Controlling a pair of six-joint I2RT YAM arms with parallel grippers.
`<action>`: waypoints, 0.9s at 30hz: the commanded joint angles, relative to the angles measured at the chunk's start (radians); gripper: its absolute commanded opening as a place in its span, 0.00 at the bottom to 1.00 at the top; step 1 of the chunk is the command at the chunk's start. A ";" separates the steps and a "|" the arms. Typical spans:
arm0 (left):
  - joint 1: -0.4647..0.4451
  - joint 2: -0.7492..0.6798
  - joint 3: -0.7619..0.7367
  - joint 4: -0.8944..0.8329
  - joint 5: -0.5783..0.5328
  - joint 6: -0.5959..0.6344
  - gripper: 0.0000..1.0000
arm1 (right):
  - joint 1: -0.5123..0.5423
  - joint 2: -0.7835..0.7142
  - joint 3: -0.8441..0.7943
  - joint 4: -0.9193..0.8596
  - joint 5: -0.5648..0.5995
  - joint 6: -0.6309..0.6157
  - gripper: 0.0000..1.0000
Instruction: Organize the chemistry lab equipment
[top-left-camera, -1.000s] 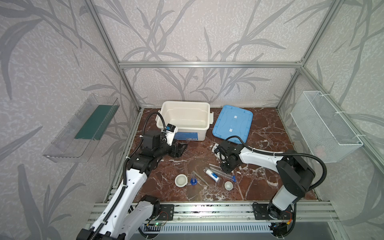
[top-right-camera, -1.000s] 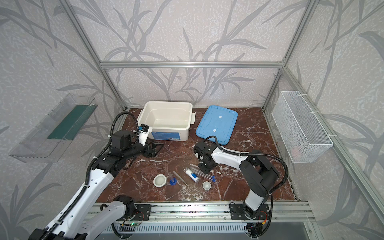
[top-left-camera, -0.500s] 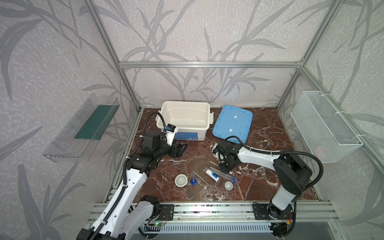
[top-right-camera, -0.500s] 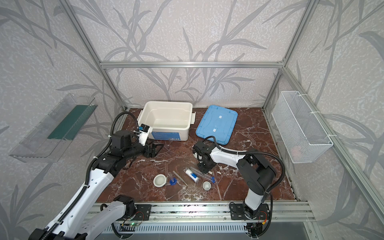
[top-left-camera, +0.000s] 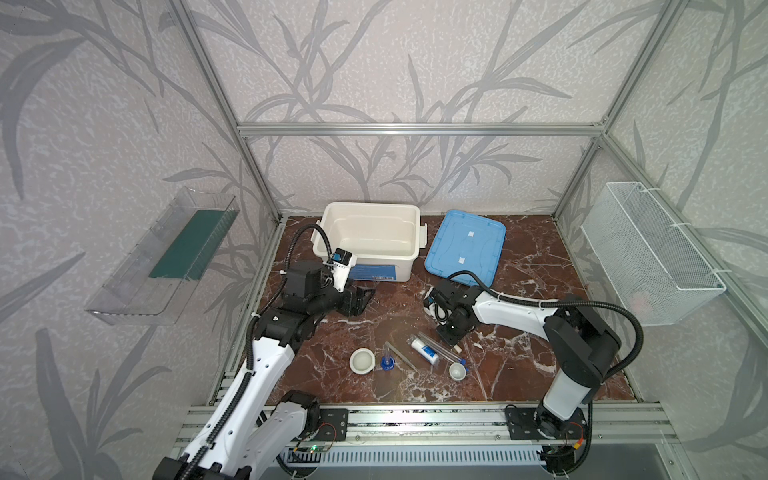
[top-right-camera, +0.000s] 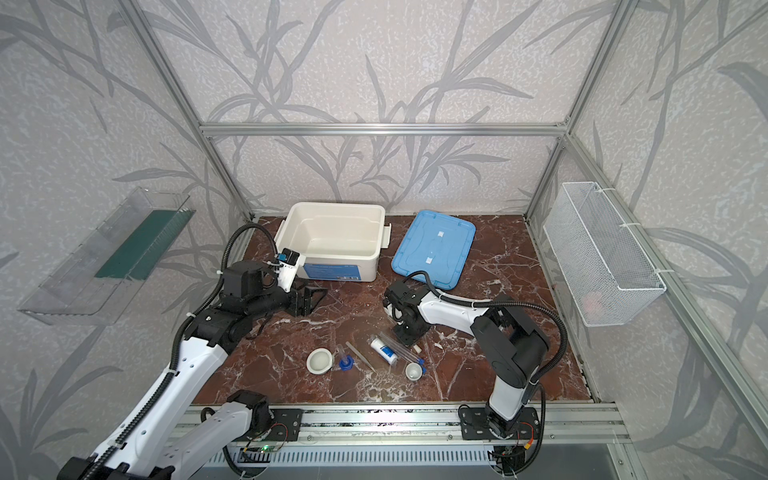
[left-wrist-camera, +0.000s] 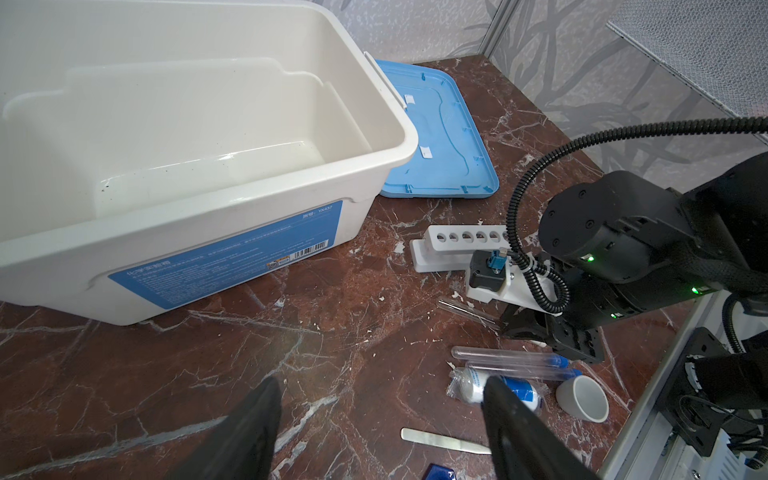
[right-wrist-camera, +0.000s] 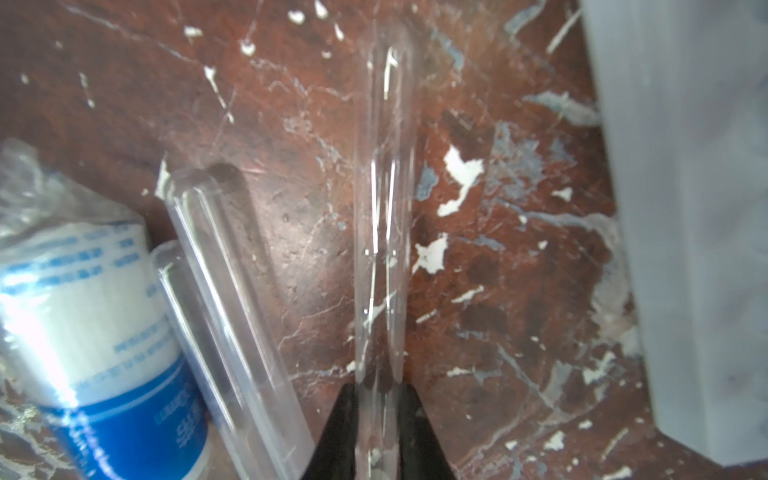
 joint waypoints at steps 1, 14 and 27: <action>-0.006 0.003 0.033 -0.021 0.003 0.028 0.77 | 0.005 -0.072 0.035 -0.063 0.006 -0.041 0.16; -0.191 0.004 0.040 -0.067 -0.175 0.198 0.81 | -0.005 -0.267 0.186 -0.267 -0.009 -0.137 0.16; -0.603 0.040 0.049 -0.017 -0.664 0.663 0.82 | -0.005 -0.330 0.332 -0.418 -0.101 -0.233 0.16</action>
